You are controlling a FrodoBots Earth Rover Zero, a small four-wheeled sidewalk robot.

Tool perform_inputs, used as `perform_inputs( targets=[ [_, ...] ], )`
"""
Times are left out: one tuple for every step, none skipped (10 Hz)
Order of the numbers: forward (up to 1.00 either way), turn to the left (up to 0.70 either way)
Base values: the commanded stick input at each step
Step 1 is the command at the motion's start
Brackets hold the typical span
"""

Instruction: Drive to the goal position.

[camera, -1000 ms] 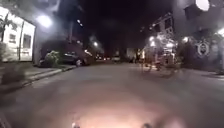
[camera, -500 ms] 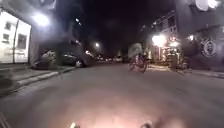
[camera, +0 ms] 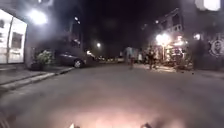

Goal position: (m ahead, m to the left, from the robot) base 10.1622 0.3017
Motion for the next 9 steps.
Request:
perform_inputs(
  targets=[
    [1.00, 0.00],
    [1.00, 0.00],
    [1.00, 0.00],
    [1.00, 0.00],
    [1.00, 0.00],
    [1.00, 0.00],
    [1.00, 0.00],
    [1.00, 0.00],
    [1.00, 0.00]
  ],
)
